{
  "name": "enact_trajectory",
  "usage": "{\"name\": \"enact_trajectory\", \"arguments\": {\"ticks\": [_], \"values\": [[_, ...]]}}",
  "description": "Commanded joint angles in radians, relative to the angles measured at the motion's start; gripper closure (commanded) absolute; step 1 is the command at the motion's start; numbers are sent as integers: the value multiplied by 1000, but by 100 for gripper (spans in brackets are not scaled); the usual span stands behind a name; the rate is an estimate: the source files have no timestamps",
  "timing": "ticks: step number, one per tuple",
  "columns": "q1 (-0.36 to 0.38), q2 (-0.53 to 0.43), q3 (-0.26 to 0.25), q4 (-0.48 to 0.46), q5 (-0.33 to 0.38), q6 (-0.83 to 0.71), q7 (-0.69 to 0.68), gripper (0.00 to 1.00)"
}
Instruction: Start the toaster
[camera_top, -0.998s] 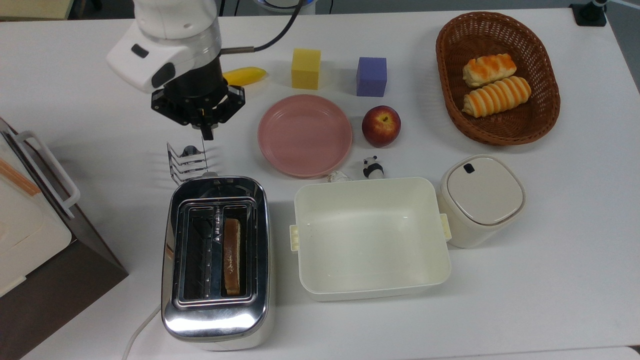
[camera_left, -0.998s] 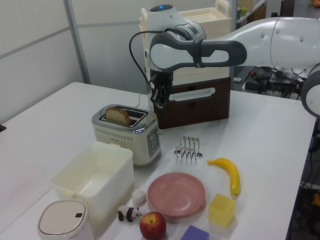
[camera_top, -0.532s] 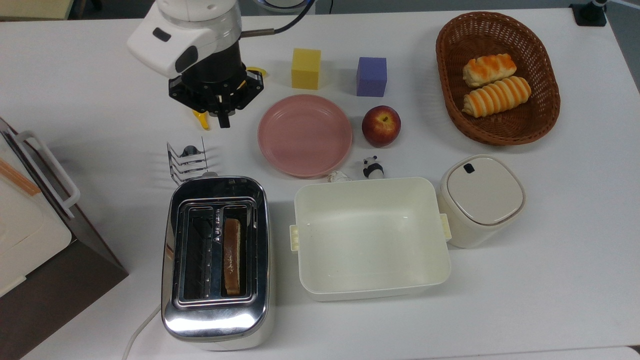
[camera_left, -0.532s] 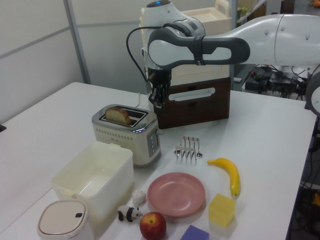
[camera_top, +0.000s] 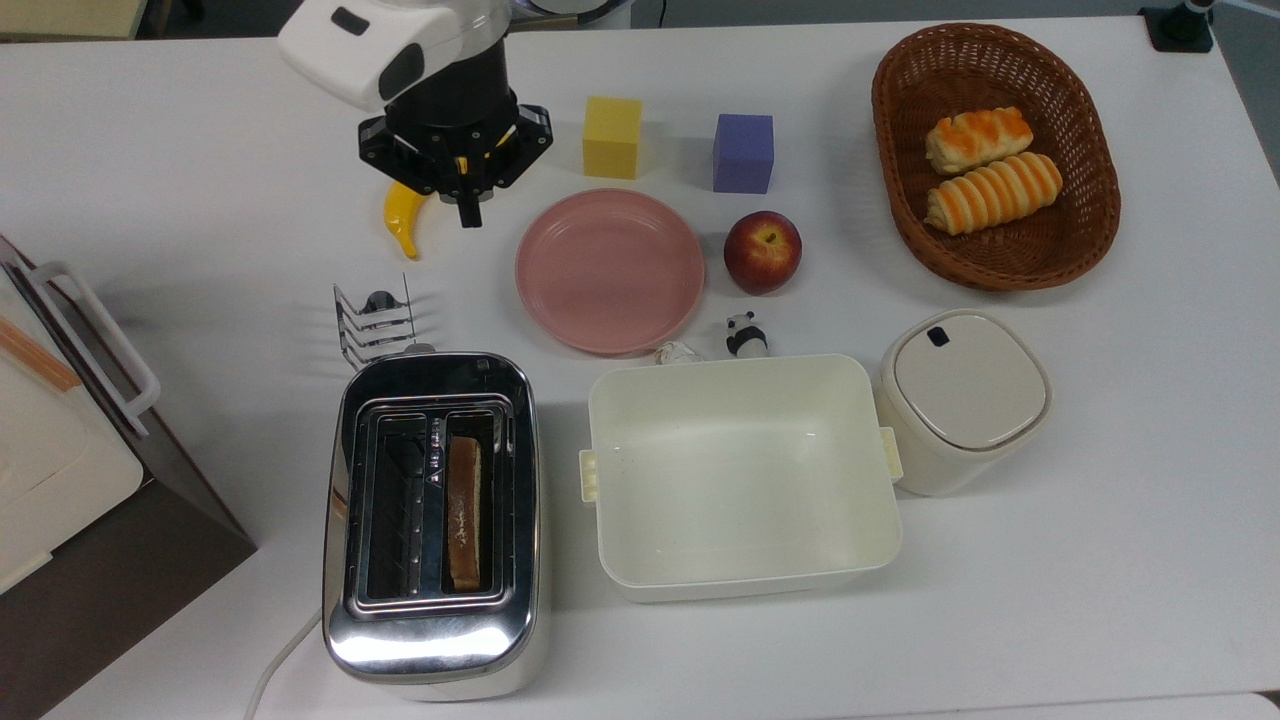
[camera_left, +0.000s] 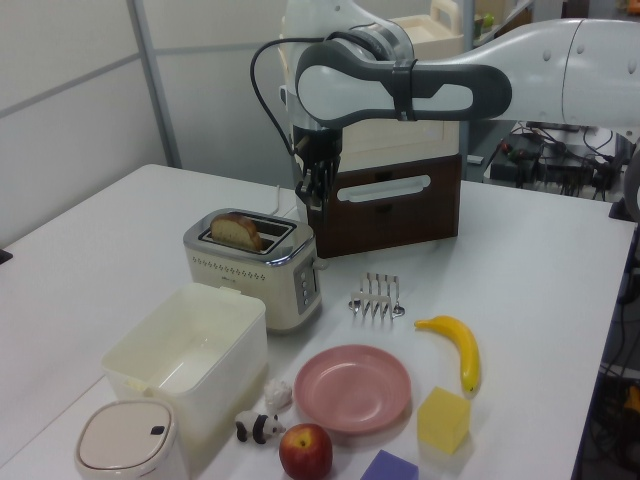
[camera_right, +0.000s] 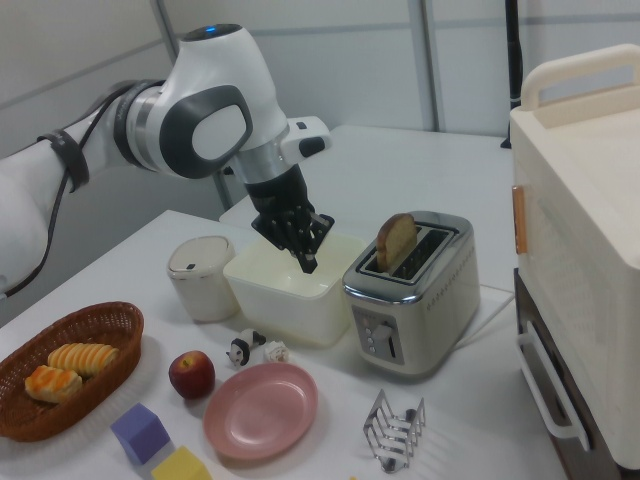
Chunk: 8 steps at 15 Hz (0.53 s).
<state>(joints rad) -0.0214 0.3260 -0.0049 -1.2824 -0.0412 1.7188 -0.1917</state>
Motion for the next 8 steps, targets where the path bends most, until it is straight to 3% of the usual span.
{"name": "enact_trajectory", "arguments": {"ticks": [1, 8], "values": [[15, -38, -10, -29, 1, -25, 18, 100], [18, -50, -9, -35, 1, -40, 17, 100]]}}
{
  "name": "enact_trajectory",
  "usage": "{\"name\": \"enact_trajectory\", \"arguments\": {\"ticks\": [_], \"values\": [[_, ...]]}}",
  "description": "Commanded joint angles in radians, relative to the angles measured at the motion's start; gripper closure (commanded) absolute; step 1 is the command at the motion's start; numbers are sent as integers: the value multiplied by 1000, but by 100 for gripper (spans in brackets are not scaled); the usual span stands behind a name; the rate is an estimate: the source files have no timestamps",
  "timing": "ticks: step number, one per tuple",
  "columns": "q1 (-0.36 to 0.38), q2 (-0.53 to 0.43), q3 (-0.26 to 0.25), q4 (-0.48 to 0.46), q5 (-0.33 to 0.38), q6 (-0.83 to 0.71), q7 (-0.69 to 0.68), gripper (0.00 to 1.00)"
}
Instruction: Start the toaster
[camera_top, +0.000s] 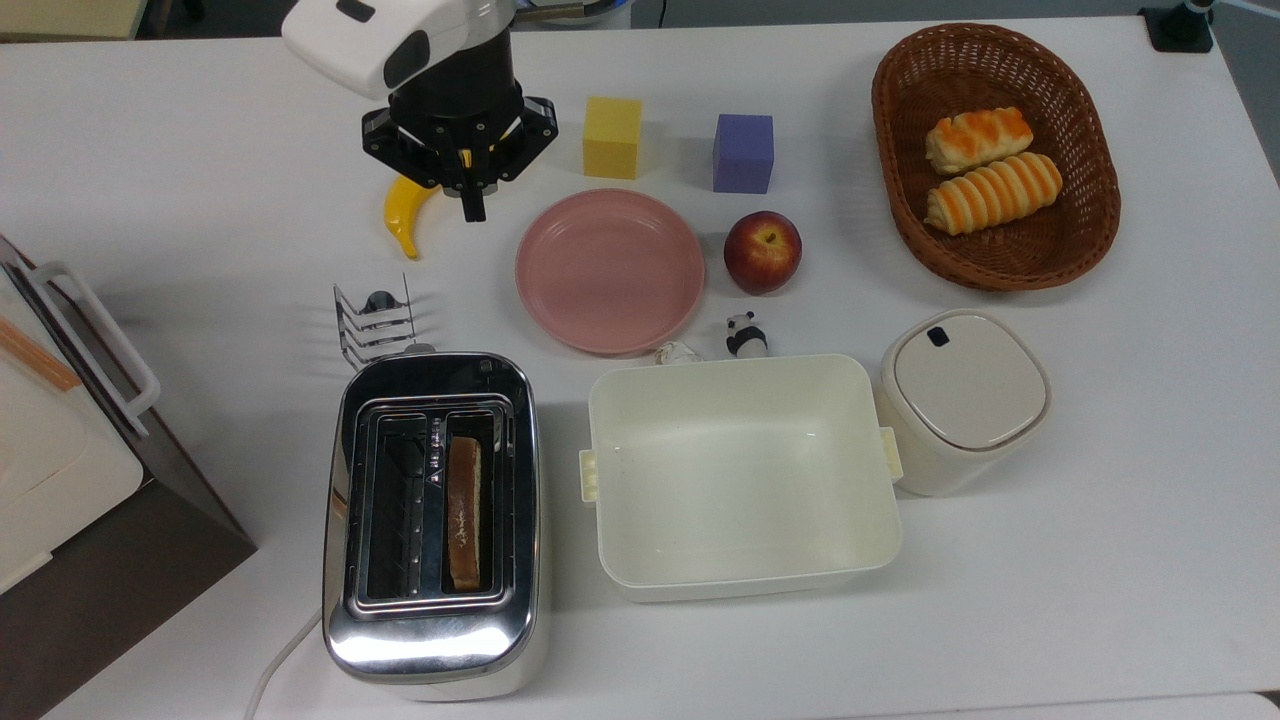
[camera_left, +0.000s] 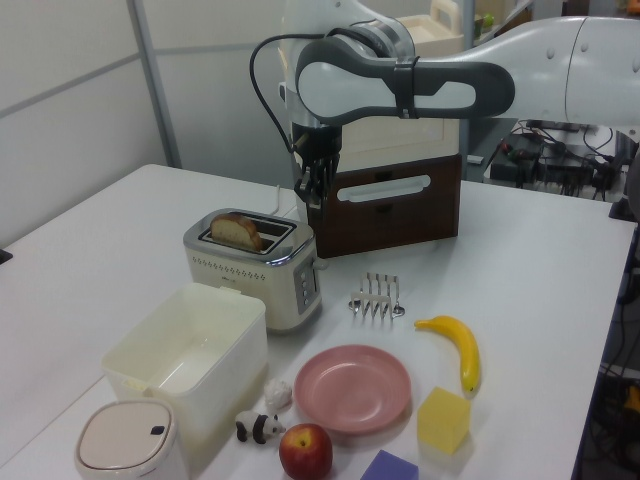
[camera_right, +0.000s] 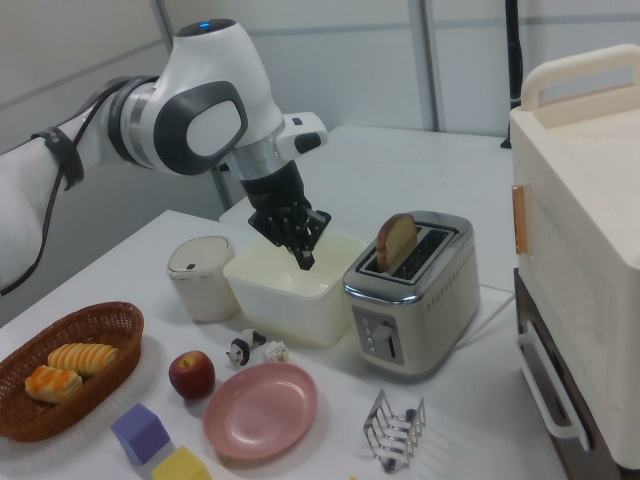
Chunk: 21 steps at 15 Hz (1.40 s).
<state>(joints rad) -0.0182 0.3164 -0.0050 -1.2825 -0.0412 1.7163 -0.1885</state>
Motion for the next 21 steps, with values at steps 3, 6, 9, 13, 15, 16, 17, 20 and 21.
{"name": "enact_trajectory", "arguments": {"ticks": [3, 6, 9, 13, 15, 16, 17, 20, 21], "values": [[32, -42, -9, -31, 6, -99, 15, 100], [49, -78, -10, -40, 4, -124, 21, 100], [49, -106, -10, -41, 4, -161, 23, 100], [52, -151, -10, -80, 3, -184, 87, 100], [54, -177, -9, -98, 3, -187, 112, 100], [55, -192, -9, -106, 3, -199, 121, 100], [57, -204, -9, -112, 4, -213, 126, 100], [69, -247, -9, -127, 4, -257, 127, 100], [70, -258, -9, -135, 4, -265, 127, 100]]}}
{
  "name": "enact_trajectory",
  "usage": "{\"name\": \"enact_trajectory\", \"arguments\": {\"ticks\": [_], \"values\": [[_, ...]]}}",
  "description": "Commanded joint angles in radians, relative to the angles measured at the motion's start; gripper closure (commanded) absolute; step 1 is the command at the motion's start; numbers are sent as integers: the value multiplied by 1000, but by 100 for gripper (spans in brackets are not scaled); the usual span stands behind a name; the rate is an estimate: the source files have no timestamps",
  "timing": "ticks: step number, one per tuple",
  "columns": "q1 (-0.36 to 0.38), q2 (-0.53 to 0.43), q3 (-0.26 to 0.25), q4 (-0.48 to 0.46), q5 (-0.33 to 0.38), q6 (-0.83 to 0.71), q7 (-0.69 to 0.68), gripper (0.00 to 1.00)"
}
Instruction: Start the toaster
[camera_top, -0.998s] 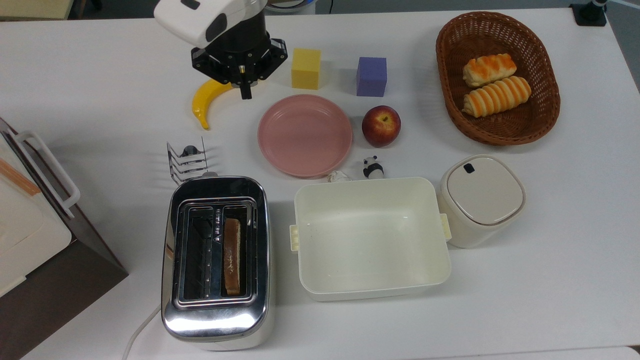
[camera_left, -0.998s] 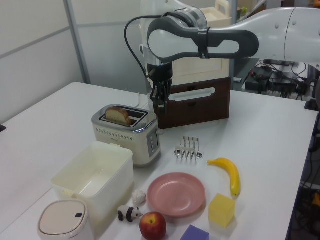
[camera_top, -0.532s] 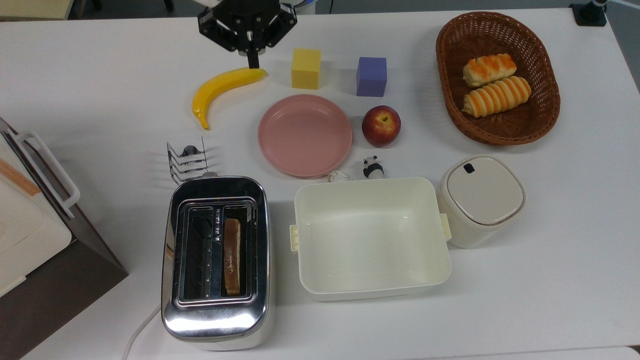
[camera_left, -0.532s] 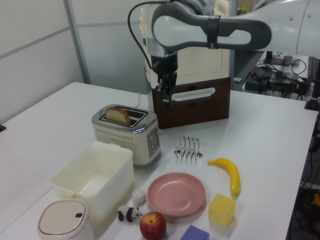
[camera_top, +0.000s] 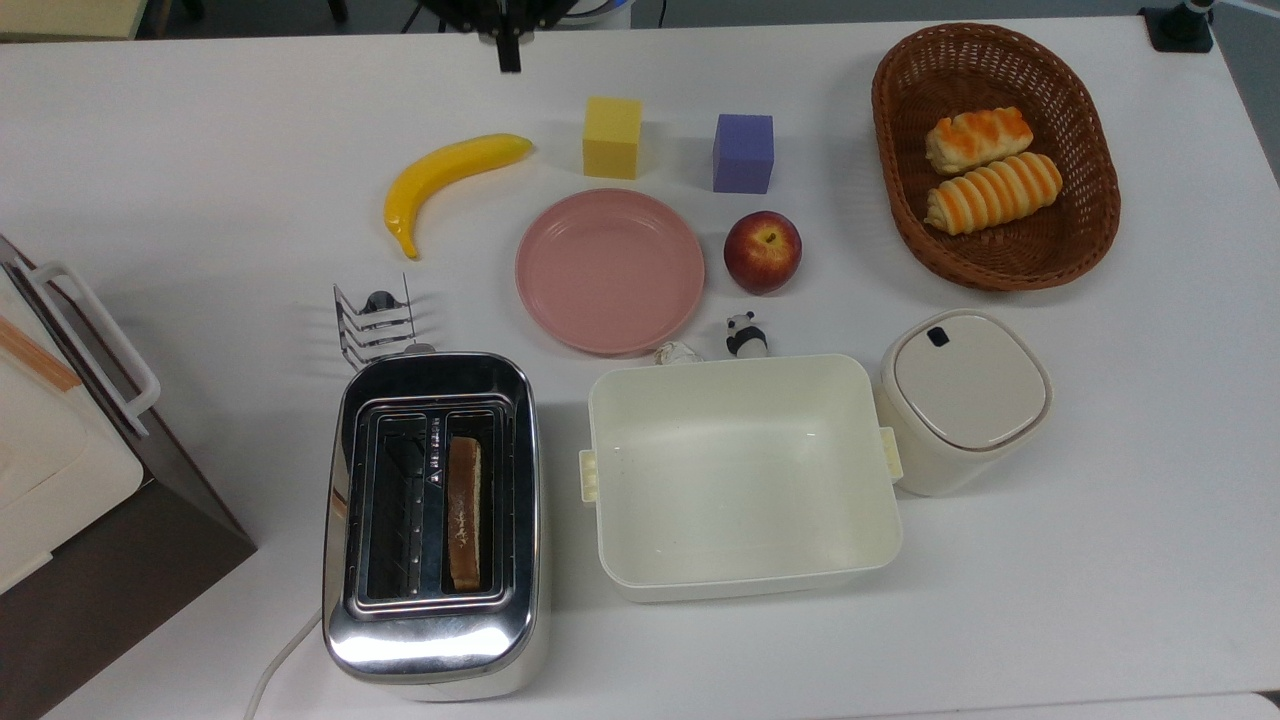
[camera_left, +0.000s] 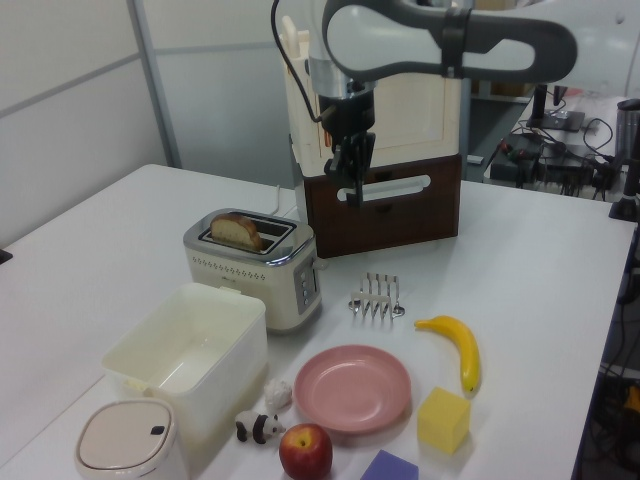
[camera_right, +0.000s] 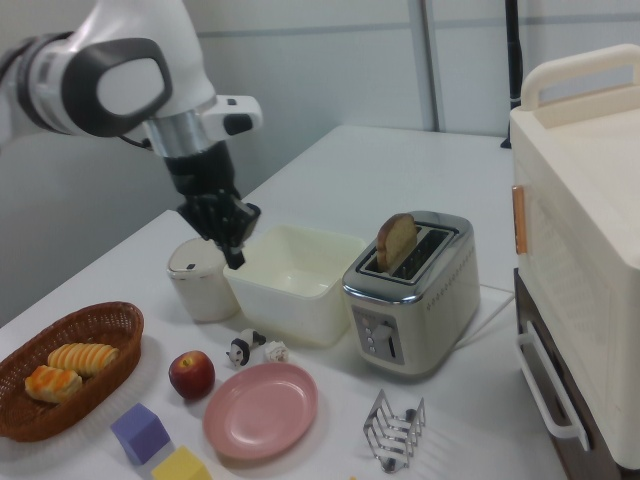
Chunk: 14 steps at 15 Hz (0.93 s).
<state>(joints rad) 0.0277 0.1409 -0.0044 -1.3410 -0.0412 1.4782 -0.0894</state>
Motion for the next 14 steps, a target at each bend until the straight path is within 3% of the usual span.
{"name": "enact_trajectory", "arguments": {"ticks": [1, 4, 5, 7, 8, 9, 14], "values": [[28, -89, -9, -83, 4, -29, 28, 100], [29, -95, -9, -81, 4, -27, 28, 100], [28, -95, -9, -80, 4, -27, 28, 94], [25, -93, -11, -76, 4, -18, 27, 30], [24, -93, -11, -75, 1, -18, 25, 10], [24, -93, -11, -75, -5, -19, 25, 0], [26, -93, -11, -80, -9, -19, 23, 0]]}}
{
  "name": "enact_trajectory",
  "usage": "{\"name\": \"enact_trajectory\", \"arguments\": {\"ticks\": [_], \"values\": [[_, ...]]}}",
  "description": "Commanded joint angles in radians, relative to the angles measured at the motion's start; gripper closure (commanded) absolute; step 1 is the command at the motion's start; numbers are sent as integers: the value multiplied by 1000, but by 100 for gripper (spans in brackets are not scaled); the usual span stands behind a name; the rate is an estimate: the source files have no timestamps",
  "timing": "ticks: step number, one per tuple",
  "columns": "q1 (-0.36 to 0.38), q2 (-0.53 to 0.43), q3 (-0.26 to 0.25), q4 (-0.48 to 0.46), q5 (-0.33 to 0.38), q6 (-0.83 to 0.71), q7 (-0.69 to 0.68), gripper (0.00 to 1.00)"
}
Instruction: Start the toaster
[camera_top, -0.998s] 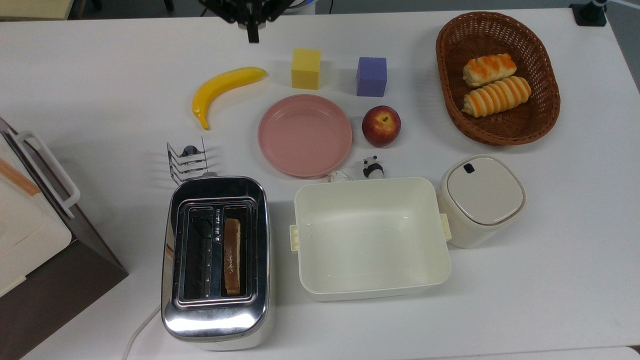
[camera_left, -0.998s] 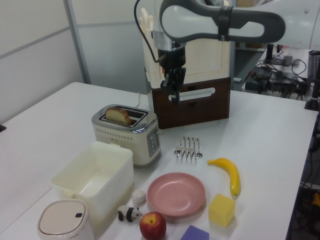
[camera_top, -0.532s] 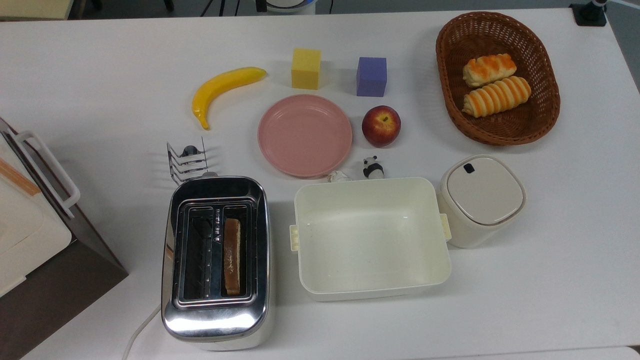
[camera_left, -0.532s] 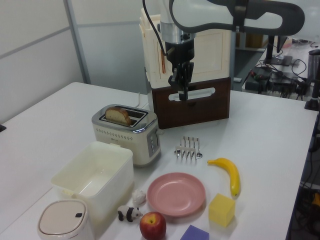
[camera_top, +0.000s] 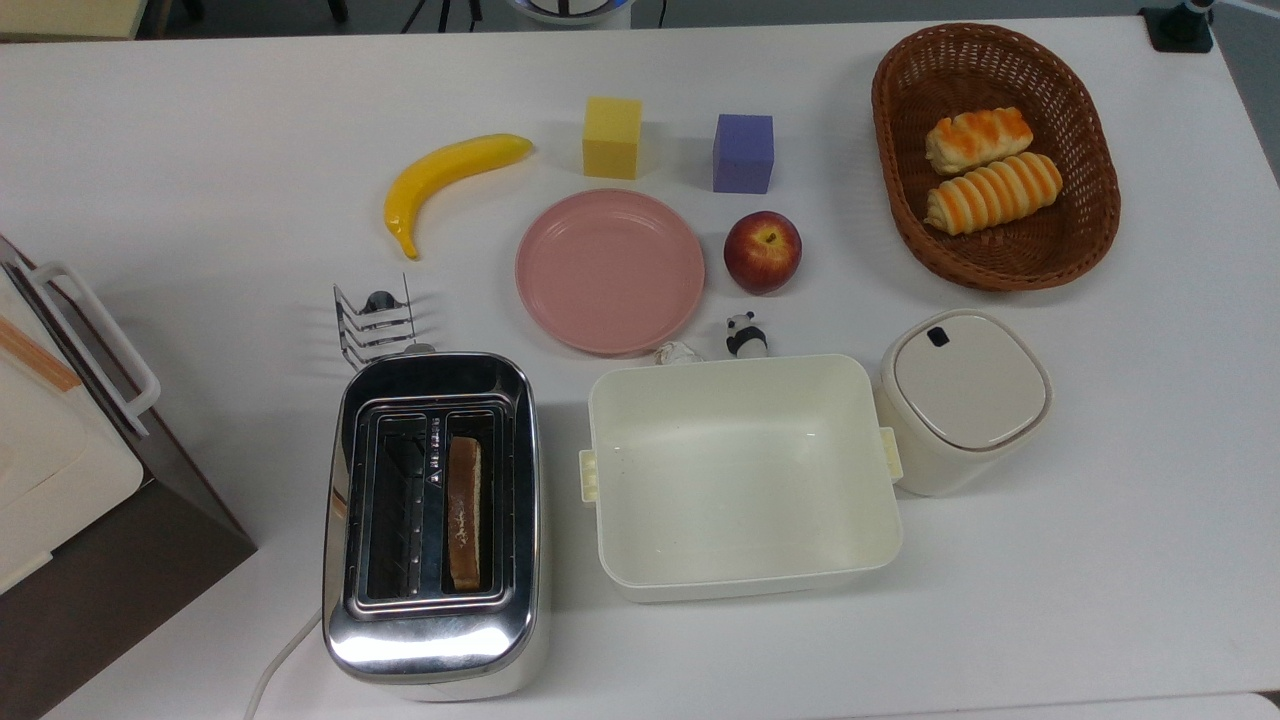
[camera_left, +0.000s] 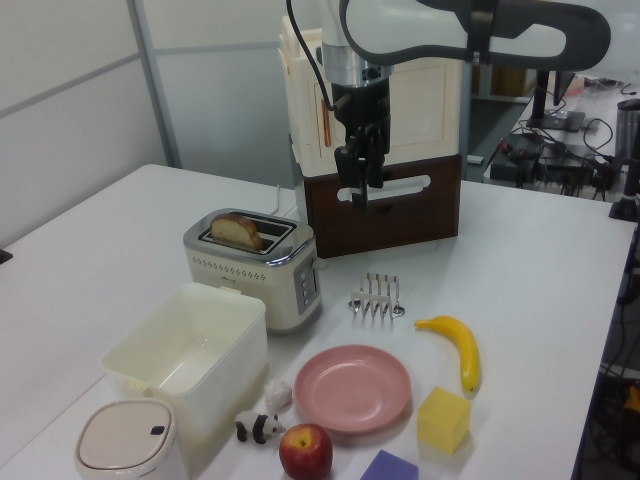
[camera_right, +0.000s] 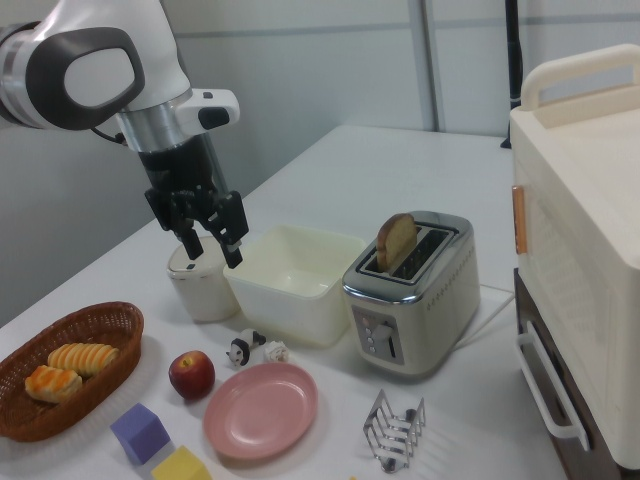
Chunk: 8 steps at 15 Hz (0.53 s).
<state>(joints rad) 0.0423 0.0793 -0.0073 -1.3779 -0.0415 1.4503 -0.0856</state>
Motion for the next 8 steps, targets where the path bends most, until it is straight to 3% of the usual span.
{"name": "enact_trajectory", "arguments": {"ticks": [1, 8], "values": [[10, -32, -8, -43, -11, 10, 20, 0], [7, -36, -16, -38, -6, 12, 15, 0]]}}
